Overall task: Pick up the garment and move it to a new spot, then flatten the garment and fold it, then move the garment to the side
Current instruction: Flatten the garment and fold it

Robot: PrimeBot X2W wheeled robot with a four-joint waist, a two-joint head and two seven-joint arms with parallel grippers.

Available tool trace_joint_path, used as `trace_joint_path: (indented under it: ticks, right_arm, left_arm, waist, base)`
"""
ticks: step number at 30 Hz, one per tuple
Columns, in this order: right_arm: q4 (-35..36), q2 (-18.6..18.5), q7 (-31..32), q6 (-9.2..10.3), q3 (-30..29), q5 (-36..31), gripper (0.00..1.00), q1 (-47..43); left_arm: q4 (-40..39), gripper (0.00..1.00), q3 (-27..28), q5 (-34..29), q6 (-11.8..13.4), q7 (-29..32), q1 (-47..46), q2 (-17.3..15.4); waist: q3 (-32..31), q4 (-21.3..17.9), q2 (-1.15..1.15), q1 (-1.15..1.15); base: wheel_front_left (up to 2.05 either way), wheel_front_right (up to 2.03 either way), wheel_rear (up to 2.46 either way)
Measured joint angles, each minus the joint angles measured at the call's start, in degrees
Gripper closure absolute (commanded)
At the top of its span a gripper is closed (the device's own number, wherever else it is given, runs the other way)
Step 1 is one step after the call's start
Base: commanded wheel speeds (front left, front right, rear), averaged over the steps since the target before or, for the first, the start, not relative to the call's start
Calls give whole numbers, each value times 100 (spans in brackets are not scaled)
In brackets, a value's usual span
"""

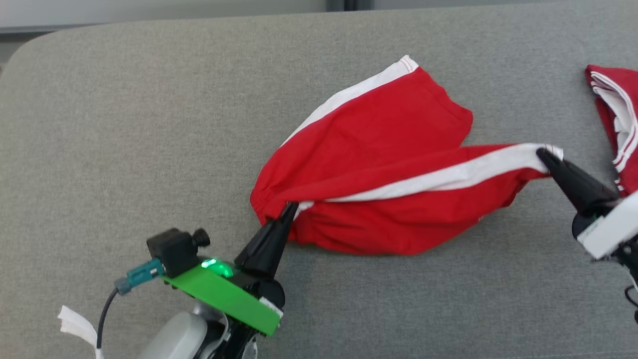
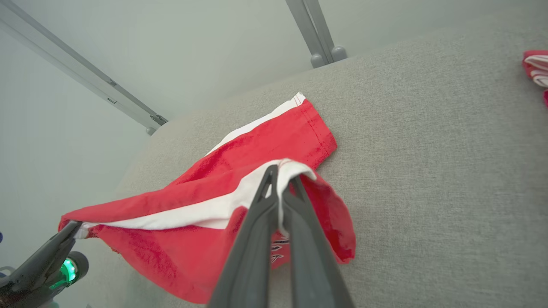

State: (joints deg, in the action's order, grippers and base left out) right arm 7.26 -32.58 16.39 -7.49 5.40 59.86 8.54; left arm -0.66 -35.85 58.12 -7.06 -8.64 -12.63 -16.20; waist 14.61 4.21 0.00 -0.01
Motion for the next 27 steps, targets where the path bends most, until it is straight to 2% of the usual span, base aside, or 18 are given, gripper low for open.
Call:
trace_joint_path:
  ticks: [3, 7, 13, 21, 27]
  right_arm:
    - [-423, 123, 453, 0, -1, -207, 100, 897]
    - [-1116, 392, 907, 0, 83, -524, 100, 1917]
    - [-1991, 667, 1136, 0, 190, -1015, 100, 2999]
    - [-2728, 743, 1187, 0, 258, -1451, 100, 3745]
    - [-2932, 682, 1116, 0, 287, -1606, 100, 3984]
  left_arm:
    - [254, 100, 69, 260, -4, 170, -471, 212]
    - [798, 100, 158, 281, 40, 180, -995, 501]
    - [1421, 100, 100, 286, 43, 99, -1511, 867]
    - [1947, 100, 66, 357, -5, -204, -1926, 1103]
    - [2064, 100, 16, 412, -19, -304, -1996, 1151]
  waist:
    - [270, 154, 0, 0]
    - [624, 432, 0, 0]
    - [1020, 858, 0, 0]
    - [1414, 1262, 0, 1]
    - [1574, 1398, 0, 1]
  base:
    - [0, 0, 0]
    - [0, 0, 0]
    - [0, 0, 0]
    - [0, 0, 0]
    - [0, 0, 0]
